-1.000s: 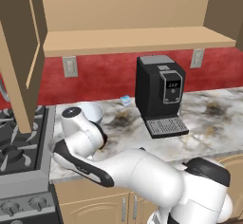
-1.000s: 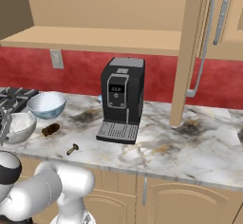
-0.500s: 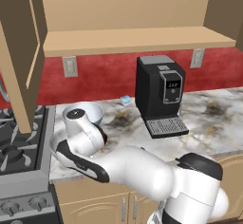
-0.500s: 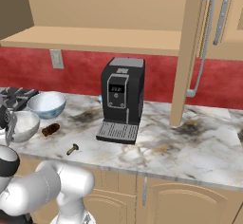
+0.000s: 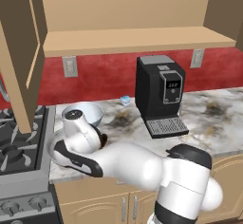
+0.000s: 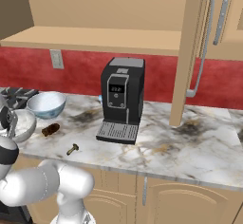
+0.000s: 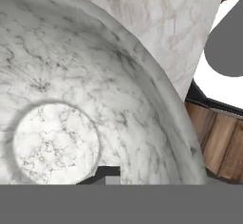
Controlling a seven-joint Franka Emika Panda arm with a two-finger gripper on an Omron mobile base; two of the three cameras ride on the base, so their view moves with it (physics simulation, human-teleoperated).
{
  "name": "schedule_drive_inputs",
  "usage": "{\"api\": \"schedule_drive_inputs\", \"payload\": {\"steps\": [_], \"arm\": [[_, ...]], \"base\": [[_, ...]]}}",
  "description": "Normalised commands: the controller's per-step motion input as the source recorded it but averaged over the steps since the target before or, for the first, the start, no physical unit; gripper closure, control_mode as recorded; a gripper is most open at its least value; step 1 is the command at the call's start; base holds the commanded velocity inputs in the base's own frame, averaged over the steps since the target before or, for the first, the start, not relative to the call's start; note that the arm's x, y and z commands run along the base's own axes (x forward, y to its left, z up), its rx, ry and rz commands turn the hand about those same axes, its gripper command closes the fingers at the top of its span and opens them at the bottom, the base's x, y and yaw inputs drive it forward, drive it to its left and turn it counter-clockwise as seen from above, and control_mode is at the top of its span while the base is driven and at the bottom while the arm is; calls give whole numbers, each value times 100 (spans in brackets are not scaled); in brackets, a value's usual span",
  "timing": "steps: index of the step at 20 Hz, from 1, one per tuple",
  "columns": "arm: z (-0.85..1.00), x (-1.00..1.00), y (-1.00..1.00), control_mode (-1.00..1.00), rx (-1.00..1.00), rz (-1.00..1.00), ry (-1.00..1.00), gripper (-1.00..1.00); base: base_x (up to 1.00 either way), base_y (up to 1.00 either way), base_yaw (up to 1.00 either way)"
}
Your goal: Pick both bowls and place them on the counter. Then place the sweet potato in one bowl and place the mushroom in the other bowl.
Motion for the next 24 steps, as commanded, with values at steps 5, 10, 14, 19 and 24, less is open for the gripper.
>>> {"api": "schedule_drive_inputs", "payload": {"steps": [5, 10, 14, 19, 24], "arm": [[-8, 9, 1, -100, 1, 0, 0, 100], [-2, 2, 0, -100, 3, -1, 3, 100], [0, 0, 0, -100, 4, -1, 1, 100], [0, -4, 0, -100, 4, -1, 0, 100], [0, -33, -9, -100, 9, -5, 3, 100]], "base": [[0, 0, 0], [0, 0, 0], [0, 0, 0], [0, 0, 0], [0, 0, 0]]}}
